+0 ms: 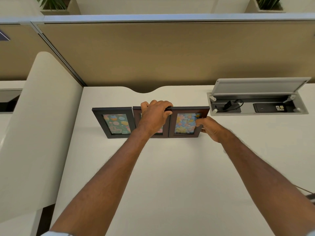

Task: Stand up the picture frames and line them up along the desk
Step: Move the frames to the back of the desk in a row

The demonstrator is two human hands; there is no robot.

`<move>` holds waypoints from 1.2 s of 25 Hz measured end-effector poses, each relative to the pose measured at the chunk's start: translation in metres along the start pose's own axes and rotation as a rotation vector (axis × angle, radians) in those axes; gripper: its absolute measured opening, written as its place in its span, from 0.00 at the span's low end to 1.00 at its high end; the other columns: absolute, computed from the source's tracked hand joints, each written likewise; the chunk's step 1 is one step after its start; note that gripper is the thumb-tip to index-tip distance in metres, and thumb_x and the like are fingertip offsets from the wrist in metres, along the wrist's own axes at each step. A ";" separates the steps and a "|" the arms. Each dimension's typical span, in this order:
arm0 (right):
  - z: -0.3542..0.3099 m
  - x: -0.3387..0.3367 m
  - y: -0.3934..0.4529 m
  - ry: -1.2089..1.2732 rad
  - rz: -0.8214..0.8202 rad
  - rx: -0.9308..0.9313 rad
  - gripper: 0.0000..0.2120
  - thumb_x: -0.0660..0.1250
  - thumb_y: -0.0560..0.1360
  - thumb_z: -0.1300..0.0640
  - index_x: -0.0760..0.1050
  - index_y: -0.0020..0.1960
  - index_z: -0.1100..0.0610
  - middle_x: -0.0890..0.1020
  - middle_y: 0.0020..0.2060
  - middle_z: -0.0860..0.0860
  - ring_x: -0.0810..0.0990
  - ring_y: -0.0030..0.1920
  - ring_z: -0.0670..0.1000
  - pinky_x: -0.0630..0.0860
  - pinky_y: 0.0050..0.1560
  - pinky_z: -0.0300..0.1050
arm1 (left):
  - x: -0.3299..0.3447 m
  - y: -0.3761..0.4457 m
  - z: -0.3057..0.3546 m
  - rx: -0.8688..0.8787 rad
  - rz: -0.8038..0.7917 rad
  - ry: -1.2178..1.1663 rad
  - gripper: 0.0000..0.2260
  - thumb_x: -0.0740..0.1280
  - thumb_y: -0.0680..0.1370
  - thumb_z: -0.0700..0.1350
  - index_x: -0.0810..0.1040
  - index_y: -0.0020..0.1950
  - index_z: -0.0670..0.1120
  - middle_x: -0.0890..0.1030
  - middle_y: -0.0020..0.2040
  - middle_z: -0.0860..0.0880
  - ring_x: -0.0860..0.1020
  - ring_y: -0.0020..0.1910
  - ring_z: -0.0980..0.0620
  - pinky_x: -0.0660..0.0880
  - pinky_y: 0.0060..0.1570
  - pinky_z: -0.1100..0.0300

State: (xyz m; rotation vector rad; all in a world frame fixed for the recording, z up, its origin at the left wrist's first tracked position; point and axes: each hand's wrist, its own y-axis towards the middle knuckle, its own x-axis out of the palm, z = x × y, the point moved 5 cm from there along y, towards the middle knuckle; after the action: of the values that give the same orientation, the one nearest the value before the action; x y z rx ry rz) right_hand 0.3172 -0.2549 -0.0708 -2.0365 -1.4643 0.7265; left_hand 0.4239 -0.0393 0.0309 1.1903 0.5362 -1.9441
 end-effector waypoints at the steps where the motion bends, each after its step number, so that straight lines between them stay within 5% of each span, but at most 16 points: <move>1: 0.000 0.000 0.000 -0.002 -0.003 0.001 0.19 0.63 0.76 0.65 0.71 0.66 0.57 0.79 0.64 0.56 0.75 0.67 0.59 0.70 0.71 0.59 | 0.000 0.000 0.000 -0.001 0.000 0.000 0.11 0.65 0.82 0.53 0.78 0.64 0.55 0.83 0.60 0.55 0.75 0.60 0.49 0.59 0.58 0.47; 10: 0.001 0.001 -0.004 0.028 -0.018 -0.029 0.18 0.65 0.77 0.64 0.71 0.65 0.54 0.79 0.63 0.52 0.73 0.68 0.57 0.70 0.67 0.53 | 0.001 -0.003 -0.003 -0.008 0.007 -0.020 0.15 0.68 0.81 0.54 0.76 0.68 0.56 0.82 0.63 0.55 0.74 0.64 0.50 0.57 0.61 0.47; 16: -0.003 -0.007 -0.034 -0.018 -0.007 -0.136 0.28 0.71 0.74 0.59 0.67 0.72 0.51 0.73 0.71 0.50 0.71 0.70 0.54 0.66 0.66 0.53 | -0.013 -0.016 0.003 0.028 0.111 0.103 0.20 0.68 0.79 0.57 0.75 0.70 0.54 0.75 0.72 0.52 0.69 0.72 0.49 0.56 0.70 0.44; 21: 0.030 -0.017 -0.108 -0.141 0.421 -0.354 0.31 0.73 0.75 0.59 0.66 0.74 0.51 0.67 0.72 0.49 0.69 0.70 0.52 0.71 0.68 0.53 | -0.016 -0.072 0.045 0.103 0.363 0.055 0.19 0.67 0.78 0.54 0.76 0.67 0.52 0.71 0.72 0.50 0.67 0.73 0.48 0.60 0.70 0.47; 25: 0.075 -0.009 -0.191 -0.148 0.506 -0.556 0.24 0.70 0.75 0.61 0.70 0.68 0.47 0.71 0.63 0.40 0.75 0.63 0.45 0.75 0.59 0.44 | 0.032 -0.123 0.092 0.063 0.228 -0.126 0.16 0.66 0.79 0.53 0.76 0.66 0.52 0.75 0.68 0.51 0.70 0.70 0.49 0.66 0.69 0.45; 30: 0.163 -0.049 -0.273 -0.192 0.538 -0.482 0.19 0.67 0.77 0.60 0.72 0.63 0.42 0.74 0.61 0.37 0.78 0.61 0.43 0.76 0.53 0.36 | 0.114 -0.165 0.177 0.045 -0.141 -0.306 0.15 0.66 0.80 0.57 0.75 0.66 0.56 0.76 0.67 0.57 0.72 0.67 0.54 0.65 0.64 0.56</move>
State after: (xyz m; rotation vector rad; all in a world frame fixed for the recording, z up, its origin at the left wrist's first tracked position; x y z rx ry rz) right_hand 0.0076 -0.2086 0.0052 -2.8634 -1.2814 0.8526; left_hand 0.1657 -0.1058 0.0068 0.8769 0.4257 -2.2183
